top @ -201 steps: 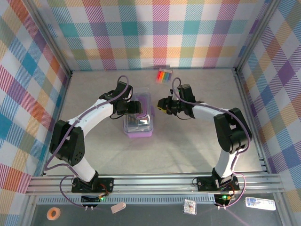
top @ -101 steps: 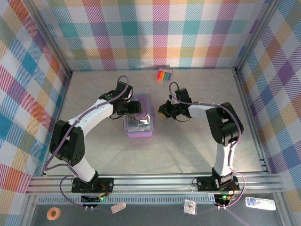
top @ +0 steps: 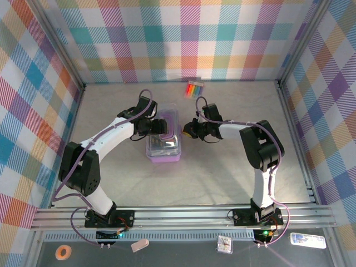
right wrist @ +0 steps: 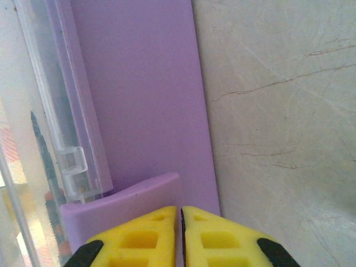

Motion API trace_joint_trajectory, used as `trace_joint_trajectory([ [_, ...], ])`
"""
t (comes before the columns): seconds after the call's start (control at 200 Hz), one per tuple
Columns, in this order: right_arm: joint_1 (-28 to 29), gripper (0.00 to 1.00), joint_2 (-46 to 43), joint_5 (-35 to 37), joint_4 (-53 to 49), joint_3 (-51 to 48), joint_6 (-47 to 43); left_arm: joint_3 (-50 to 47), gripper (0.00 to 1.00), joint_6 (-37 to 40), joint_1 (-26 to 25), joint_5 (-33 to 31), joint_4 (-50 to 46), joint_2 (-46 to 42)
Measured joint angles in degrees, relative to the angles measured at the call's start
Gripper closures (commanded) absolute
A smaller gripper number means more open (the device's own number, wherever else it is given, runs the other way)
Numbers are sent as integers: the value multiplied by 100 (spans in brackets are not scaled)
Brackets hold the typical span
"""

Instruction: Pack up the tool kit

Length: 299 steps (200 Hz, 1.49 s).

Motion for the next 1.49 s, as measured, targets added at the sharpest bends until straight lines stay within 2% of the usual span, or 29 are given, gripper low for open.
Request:
trace_joint_trajectory([
  [0.56,105,86,24,149,374,-142,214,22,42,-26,-50,-76,-4,11],
  [0.615,105,83,-15,212,385,-190,208,22,42,-42,-66,-101,-4,11],
  [0.68,116,76,-133,380,354,-302,144,52,42,-63,-83,-125,-24,20],
  [0.765,94,69,-472,557,144,-597,31,166,42,-92,-151,-151,-22,118],
  [0.85,-87,68,-1086,603,-35,-1108,-83,339,42,-133,-267,-175,31,286],
  [1.07,-1054,63,-2881,1115,-1008,-1735,-590,962,41,-223,-560,-243,37,774],
  [1.155,-1217,62,-3327,1309,-1355,-1827,-841,1257,40,-264,-686,-280,-2,957],
  [1.255,-1294,60,-3683,1438,-1731,-1941,-1097,1513,34,-304,-817,-299,-4,1115],
  [1.325,-1327,59,-3834,1495,-1939,-2009,-1233,1589,24,-328,-872,-313,-46,1154],
  [1.375,-1331,58,-3901,1513,-2076,-2031,-1305,1631,15,-328,-890,-330,-94,1167],
  [1.425,-1331,57,-3958,1541,-2188,-2041,-1386,1657,0,-345,-892,-334,-162,1180],
  [1.495,-1331,55,-4035,1561,-2310,-2044,-1456,1692,0,-315,-892,-356,-271,1193],
])
